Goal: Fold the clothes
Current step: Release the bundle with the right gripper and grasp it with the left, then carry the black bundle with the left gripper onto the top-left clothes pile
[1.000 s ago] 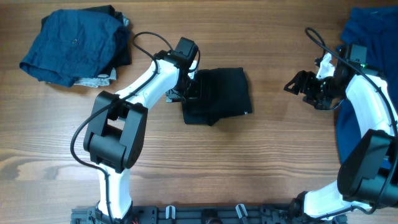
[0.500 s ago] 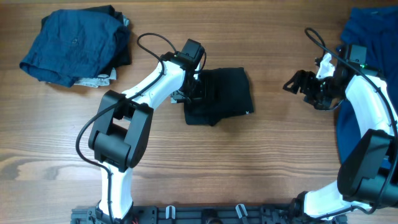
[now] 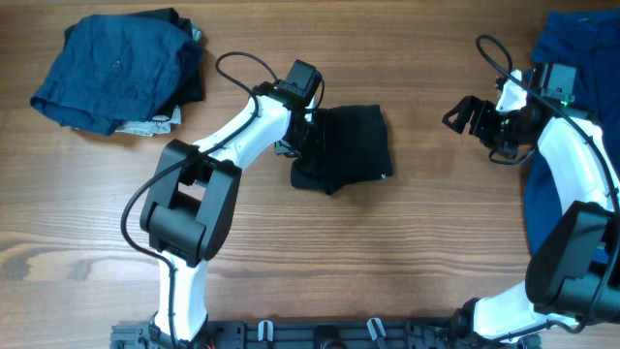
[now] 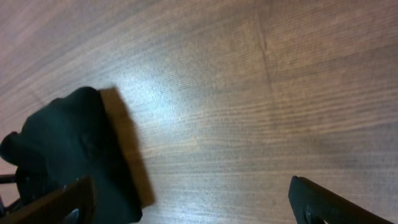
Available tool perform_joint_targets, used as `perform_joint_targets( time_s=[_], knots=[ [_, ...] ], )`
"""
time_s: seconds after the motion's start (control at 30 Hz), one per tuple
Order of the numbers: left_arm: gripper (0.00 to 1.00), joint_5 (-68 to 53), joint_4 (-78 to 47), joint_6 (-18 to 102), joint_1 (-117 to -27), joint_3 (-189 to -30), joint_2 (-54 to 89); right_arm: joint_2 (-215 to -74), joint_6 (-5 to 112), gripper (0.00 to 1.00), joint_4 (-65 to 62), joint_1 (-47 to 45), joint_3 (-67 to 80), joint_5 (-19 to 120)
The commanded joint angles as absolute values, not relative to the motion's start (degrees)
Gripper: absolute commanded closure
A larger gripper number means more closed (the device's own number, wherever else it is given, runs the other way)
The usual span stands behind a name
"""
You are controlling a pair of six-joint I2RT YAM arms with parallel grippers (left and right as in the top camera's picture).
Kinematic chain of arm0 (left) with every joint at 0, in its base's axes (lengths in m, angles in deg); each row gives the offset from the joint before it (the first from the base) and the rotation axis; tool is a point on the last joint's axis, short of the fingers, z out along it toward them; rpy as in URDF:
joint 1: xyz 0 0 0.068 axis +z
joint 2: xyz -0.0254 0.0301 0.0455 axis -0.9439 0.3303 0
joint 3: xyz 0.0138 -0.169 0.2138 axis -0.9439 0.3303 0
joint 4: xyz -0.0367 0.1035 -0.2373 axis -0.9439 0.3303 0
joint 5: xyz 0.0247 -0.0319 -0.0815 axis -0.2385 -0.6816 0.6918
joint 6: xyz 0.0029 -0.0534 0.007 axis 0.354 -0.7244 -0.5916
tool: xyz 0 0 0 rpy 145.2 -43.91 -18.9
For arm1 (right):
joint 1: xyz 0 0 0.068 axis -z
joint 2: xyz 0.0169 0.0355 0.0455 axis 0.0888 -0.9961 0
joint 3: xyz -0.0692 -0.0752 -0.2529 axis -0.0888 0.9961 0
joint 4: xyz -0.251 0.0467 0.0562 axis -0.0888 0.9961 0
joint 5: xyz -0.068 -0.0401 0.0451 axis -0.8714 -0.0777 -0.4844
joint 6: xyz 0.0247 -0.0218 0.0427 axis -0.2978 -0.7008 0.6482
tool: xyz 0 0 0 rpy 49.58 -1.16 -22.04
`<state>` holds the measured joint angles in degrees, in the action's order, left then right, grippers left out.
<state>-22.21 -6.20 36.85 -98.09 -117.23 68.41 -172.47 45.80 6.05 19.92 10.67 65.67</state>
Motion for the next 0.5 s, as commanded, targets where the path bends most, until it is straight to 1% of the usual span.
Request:
perform_joint_targets(
  time_s=[0.0,0.17,0.3,0.47],
  knots=[
    [0.96,-24.6,-5.3,37.1,-98.2,-116.1,71.5,-171.8,45.9,0.0,4.6,19.9,11.1,65.1],
    [0.96,-25.0,-5.9,39.4,-98.2,-116.9,70.6,-171.8,45.9,0.0,3.5,19.9,11.1,65.1],
    [0.96,-32.7,-5.7,40.6,-98.3,-119.4,66.8,-171.8,45.9,0.0,3.5,19.9,11.1,65.1],
    [0.96,-38.4,-6.9,42.1,-98.2,-120.9,61.9,-171.8,45.9,0.0,3.5,19.9,11.1,65.1]
  ],
)
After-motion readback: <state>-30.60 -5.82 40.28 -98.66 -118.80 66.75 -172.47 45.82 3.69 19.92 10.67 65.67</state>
